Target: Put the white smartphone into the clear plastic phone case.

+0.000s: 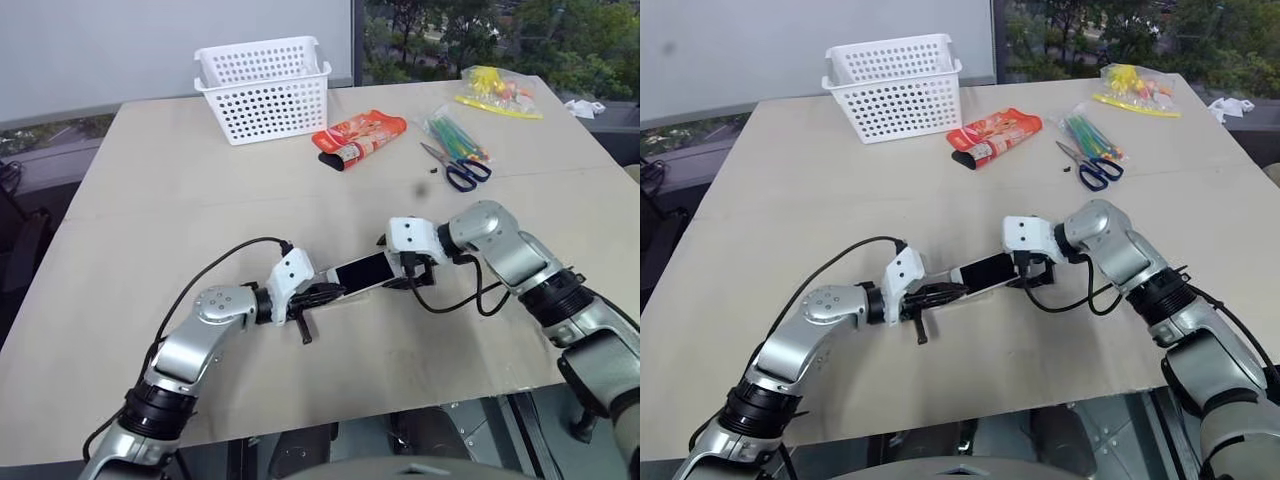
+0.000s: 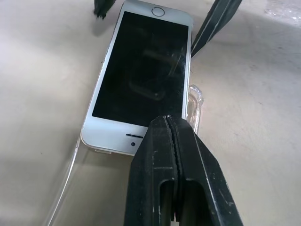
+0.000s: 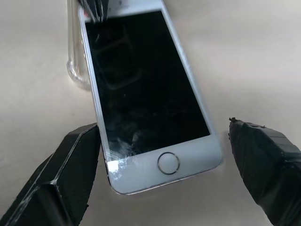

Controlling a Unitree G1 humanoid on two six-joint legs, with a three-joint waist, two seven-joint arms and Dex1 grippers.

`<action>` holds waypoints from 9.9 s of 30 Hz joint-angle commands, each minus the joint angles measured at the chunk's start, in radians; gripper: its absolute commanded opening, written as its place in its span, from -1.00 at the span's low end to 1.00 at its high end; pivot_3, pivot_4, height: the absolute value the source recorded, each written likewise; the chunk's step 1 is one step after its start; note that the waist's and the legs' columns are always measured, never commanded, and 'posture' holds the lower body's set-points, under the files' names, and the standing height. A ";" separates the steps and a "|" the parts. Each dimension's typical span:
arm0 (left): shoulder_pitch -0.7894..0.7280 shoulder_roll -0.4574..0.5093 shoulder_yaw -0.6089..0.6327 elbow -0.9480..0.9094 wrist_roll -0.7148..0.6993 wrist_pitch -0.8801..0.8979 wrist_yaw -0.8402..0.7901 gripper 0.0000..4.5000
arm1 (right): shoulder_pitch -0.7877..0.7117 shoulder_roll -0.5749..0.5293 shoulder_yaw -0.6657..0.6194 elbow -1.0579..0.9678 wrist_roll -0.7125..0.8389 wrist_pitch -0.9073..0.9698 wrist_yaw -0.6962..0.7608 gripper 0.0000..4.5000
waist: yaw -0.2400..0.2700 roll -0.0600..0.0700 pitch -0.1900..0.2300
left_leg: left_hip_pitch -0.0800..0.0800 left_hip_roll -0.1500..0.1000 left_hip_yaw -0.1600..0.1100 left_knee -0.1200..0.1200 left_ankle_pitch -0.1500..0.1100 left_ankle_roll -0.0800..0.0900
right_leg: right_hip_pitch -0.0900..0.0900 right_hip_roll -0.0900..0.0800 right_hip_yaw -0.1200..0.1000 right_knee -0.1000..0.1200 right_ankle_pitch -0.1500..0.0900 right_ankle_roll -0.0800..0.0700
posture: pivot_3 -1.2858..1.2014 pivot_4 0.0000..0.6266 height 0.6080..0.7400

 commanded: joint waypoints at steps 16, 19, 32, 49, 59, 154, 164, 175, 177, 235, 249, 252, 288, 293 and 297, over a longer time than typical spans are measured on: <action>0.045 0.013 -0.008 0.007 0.025 0.042 0.020 -1.00 | 0.006 0.015 -0.026 -0.110 -0.030 0.019 0.063 0.31 | 0.000 0.000 0.000 | 0.000 0.000 -0.001 -0.001 0.000 0.000 | 0.000 0.000 -0.001 0.000 0.000 0.000 | 0.03 -0.52 1.00; 0.048 0.013 -0.007 0.004 0.025 0.045 0.018 -1.00 | -0.005 0.024 -0.046 -0.106 -0.028 0.026 0.048 0.31 | -0.005 0.000 0.000 | 0.000 0.000 -0.001 -0.001 0.000 0.000 | 0.000 0.001 0.000 0.000 0.000 0.000 | 0.03 -0.52 1.00; 0.058 0.012 -0.006 0.000 0.025 0.048 0.018 -1.00 | 0.074 -0.106 -0.203 -0.355 0.127 0.305 0.089 0.99 | 0.006 0.001 0.000 | -0.002 -0.001 -0.002 -0.001 0.000 0.000 | 0.000 -0.002 -0.001 -0.003 0.000 0.000 | 0.03 -0.52 1.00; 0.050 0.014 -0.008 0.006 0.029 0.043 0.011 -1.00 | 0.105 -0.084 -0.146 -0.330 0.020 0.236 -0.105 -0.95 | 0.002 0.001 0.000 | -0.001 0.000 -0.001 -0.002 0.000 0.000 | 0.000 -0.001 -0.002 -0.003 0.000 0.000 | 0.03 -0.52 1.00; 0.047 0.029 0.002 -0.035 0.022 0.065 0.014 -1.00 | 0.122 -0.048 -0.085 -0.390 0.025 0.259 -0.067 -0.95 | 0.002 0.001 0.000 | -0.002 0.000 -0.002 -0.002 0.000 0.000 | 0.000 -0.001 -0.003 -0.004 0.000 0.000 | 0.03 -0.52 1.00; 0.007 0.064 0.065 -0.135 -0.061 0.103 0.031 -1.00 | -0.044 0.045 0.154 -0.483 -0.232 0.676 0.056 0.30 | -0.001 0.003 0.004 | -0.006 -0.001 -0.007 -0.005 0.000 -0.001 | -0.002 0.000 -0.007 -0.009 0.000 0.000 | 0.03 -0.52 1.00; -0.016 0.033 0.108 -0.130 -0.090 0.094 0.020 -1.00 | -0.045 0.039 0.086 -0.575 -0.125 0.835 -0.012 0.30 | -0.001 0.003 0.004 | -0.007 -0.001 -0.008 -0.004 0.000 -0.001 | -0.003 -0.001 -0.008 -0.009 0.000 0.000 | 0.03 -0.52 1.00; -0.036 0.034 0.095 -0.116 -0.080 0.084 0.002 -1.00 | -0.022 0.129 0.042 -0.651 -0.014 1.099 -0.226 0.30 | -0.003 0.003 0.004 | -0.007 -0.001 -0.008 -0.005 0.000 -0.001 | -0.003 -0.001 -0.008 -0.009 0.000 0.000 | 0.03 -0.52 1.00; -0.037 0.032 0.090 -0.113 -0.078 0.082 0.002 -1.00 | -0.026 0.138 0.043 -0.651 0.008 1.123 -0.259 0.30 | -0.002 0.003 0.004 | -0.007 -0.001 -0.008 -0.005 0.000 -0.001 | -0.003 -0.001 -0.008 -0.009 0.000 0.000 | 0.03 -0.52 1.00; -0.003 0.003 -0.073 -0.010 0.088 0.059 0.006 -1.00 | -0.141 -0.012 0.233 -0.700 0.201 0.993 -0.511 1.00 | -0.001 0.003 0.003 | -0.003 -0.001 -0.009 -0.003 0.000 0.000 | -0.001 -0.001 -0.009 -0.004 0.000 0.000 | 0.03 -0.52 1.00; 0.000 0.013 -0.057 -0.006 0.086 0.035 0.002 -1.00 | 0.114 -0.287 -0.013 -0.926 0.333 1.032 -0.440 0.23 | 0.003 0.003 0.002 | -0.005 -0.001 -0.009 -0.003 0.000 0.000 | 0.000 -0.002 -0.009 -0.008 0.000 0.000 | 0.03 -0.52 1.00; -0.023 -0.004 -0.010 -0.028 0.049 0.037 0.013 -1.00 | 0.137 -0.326 0.025 -0.917 0.314 0.998 -0.448 -0.37 | -0.001 0.004 0.002 | -0.005 -0.001 -0.008 -0.003 0.000 0.000 | 0.000 -0.002 -0.009 -0.008 0.000 0.001 | 0.03 -0.52 1.00; -0.020 -0.009 0.025 -0.116 0.010 0.171 0.012 -1.00 | -0.010 -0.175 0.195 -0.790 0.199 0.944 -0.413 -0.98 | 0.006 0.003 0.004 | -0.016 -0.002 -0.012 -0.001 0.000 0.000 | -0.006 -0.002 -0.013 -0.012 0.000 0.001 | 0.03 -0.52 1.00; -0.016 -0.022 0.014 -0.126 0.013 0.184 0.010 -1.00 | -0.031 -0.113 0.208 -0.765 0.191 0.958 -0.421 -0.98 | 0.001 0.003 0.004 | -0.012 -0.002 -0.011 0.000 0.000 0.000 | -0.004 -0.002 -0.012 -0.010 0.001 0.000 | 0.03 -0.52 1.00; -0.014 -0.015 0.021 -0.128 0.012 0.187 0.007 -1.00 | -0.022 -0.108 0.210 -0.774 0.189 0.970 -0.419 -0.98 | 0.000 0.003 0.004 | -0.007 -0.001 -0.011 0.000 0.000 0.000 | 0.000 -0.001 -0.011 -0.009 0.000 0.000 | 0.03 -0.52 1.00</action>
